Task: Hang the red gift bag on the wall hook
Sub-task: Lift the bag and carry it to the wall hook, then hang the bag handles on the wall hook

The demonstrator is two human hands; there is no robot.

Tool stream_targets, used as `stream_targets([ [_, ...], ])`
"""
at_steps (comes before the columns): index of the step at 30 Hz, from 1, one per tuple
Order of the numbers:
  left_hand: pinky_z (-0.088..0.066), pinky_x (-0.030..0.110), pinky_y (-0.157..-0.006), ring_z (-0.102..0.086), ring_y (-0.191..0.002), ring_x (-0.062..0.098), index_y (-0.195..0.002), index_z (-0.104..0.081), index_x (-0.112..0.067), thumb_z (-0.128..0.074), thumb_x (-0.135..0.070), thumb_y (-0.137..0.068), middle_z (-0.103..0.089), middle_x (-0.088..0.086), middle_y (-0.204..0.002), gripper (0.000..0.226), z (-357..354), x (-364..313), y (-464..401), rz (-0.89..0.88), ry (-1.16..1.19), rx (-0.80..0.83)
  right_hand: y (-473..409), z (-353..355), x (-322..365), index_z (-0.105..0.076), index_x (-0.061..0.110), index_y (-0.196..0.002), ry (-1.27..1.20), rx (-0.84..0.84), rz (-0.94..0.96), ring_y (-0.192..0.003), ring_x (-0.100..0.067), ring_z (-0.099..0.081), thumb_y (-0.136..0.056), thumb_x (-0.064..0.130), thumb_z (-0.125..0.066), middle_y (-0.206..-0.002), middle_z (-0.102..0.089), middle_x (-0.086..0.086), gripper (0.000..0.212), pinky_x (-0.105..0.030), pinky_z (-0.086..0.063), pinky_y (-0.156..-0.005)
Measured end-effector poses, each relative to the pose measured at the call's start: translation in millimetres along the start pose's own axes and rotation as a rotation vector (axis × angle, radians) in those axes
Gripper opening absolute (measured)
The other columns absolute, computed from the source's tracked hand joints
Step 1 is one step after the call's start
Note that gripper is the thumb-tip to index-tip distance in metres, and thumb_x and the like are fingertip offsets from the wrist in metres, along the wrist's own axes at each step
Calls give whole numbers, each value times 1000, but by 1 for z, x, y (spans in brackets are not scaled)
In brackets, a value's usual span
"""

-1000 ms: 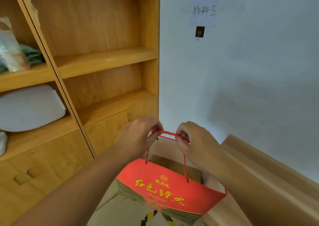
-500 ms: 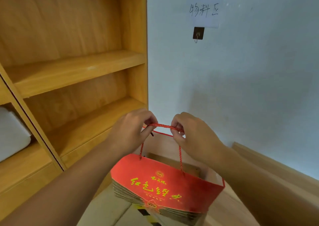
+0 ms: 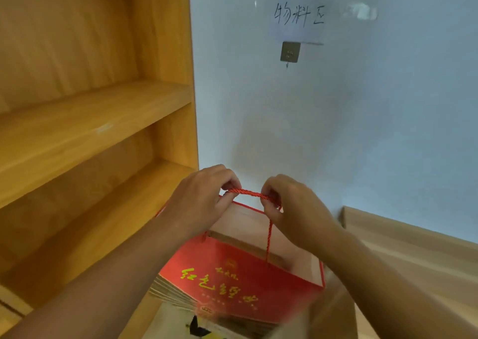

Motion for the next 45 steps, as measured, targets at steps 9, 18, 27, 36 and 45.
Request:
stream_targets([
  [9, -56, 40, -73, -63, -86, 6, -93, -67, -28, -71, -18, -89, -65, -11, -92, 11, 17, 43, -30, -8, 72, -85, -46, -7, 16, -63, 20, -94, 4, -63, -31, -76, -19, -57, -96, 19, -60, -87, -58, 5, 4, -42, -54, -71],
  [18, -57, 35, -73, -63, -89, 6, -94, -67, -29, -70, -21, -91, -65, -14, -92, 9, 9, 45, -74, -39, 102, -94, -74, 15, -6, -63, 19, -98, 36, -157, -60, -79, -19, -59, -99, 20, -61, -93, -62, 4, 3, -44, -56, -74],
  [27, -59, 32, -87, -66, -92, 9, -99, -65, -22, -66, -16, -95, -64, -8, -97, 8, -9, 36, -147, -54, 219, -71, -116, 42, -49, -64, 14, -102, 46, -217, -38, -77, -19, -62, -101, 19, -59, -96, -63, -1, 7, -40, -58, -74],
  [36, -61, 38, -79, -70, -85, 13, -97, -64, -28, -67, -18, -94, -64, -11, -97, 11, -27, 66, -228, -102, 264, -60, -186, 48, -93, -65, 17, -100, 78, -263, -77, -78, -17, -62, -100, 21, -61, -94, -63, 2, 5, -41, -59, -76],
  [45, -63, 37, -72, -70, -79, 13, -99, -66, -27, -70, -20, -92, -65, -12, -94, 11, -29, 108, -338, -207, 308, -32, -284, 61, -134, -68, 24, -97, 130, -315, -148, -80, -9, -62, -98, 24, -65, -91, -66, 9, 4, -36, -60, -78],
])
Point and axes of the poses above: each hand's wrist, its own y-axis away from the middle knuckle, its own z-axis out of the back of the hand, x = y × z, the point moved 8 cm from there along -y, towards the middle knuckle
